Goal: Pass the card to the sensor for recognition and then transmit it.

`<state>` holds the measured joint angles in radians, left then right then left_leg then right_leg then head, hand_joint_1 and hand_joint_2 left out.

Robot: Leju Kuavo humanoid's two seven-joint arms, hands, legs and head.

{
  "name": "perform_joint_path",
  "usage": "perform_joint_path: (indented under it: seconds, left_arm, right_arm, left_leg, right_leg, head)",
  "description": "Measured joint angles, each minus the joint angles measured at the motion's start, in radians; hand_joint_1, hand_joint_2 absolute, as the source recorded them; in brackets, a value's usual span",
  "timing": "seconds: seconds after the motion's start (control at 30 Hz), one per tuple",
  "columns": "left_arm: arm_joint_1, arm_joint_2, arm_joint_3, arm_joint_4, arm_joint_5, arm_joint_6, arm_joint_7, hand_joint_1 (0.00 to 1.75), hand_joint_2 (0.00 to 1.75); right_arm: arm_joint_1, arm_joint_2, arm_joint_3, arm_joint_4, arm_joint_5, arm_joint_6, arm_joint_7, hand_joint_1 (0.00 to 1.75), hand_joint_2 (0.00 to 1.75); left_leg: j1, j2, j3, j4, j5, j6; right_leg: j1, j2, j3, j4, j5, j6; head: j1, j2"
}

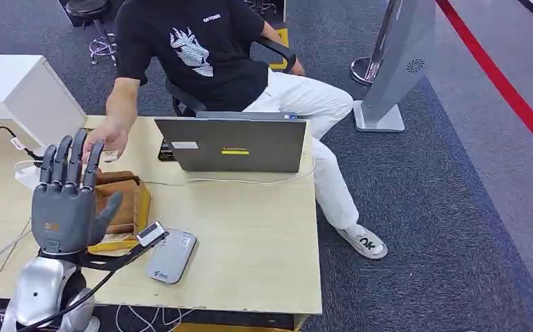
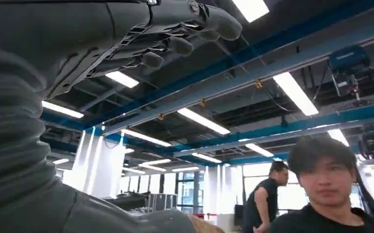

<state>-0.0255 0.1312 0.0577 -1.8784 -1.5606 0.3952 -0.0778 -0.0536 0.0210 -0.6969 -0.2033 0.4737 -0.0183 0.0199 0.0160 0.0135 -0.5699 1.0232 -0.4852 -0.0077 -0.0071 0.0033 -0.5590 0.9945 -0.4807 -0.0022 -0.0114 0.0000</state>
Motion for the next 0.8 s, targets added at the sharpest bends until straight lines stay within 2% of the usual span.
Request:
perform_joint_path:
  seconds: [0.4,0.8]
  left_arm:
    - [-0.002,0.058,-0.029,0.046,-0.007,0.005,0.03,0.0,1.75]
    - [-0.002,0.073,-0.034,0.069,-0.007,0.006,0.029,0.0,1.75]
  right_arm:
    - [0.0,0.0,-0.006,0.0,0.018,0.001,0.0,0.0,1.75]
    - [0.0,0.0,-0.006,0.0,0.018,0.0,0.0,0.0,1.75]
  left_leg:
    - [0.0,0.0,0.0,0.0,0.0,0.0]
    - [0.0,0.0,0.0,0.0,0.0,0.0]
  right_leg:
    - [0.0,0.0,0.0,0.0,0.0,0.0]
    - [0.0,0.0,0.0,0.0,0.0,0.0]
  head:
    - [0.0,0.0]
    - [0.0,0.0]
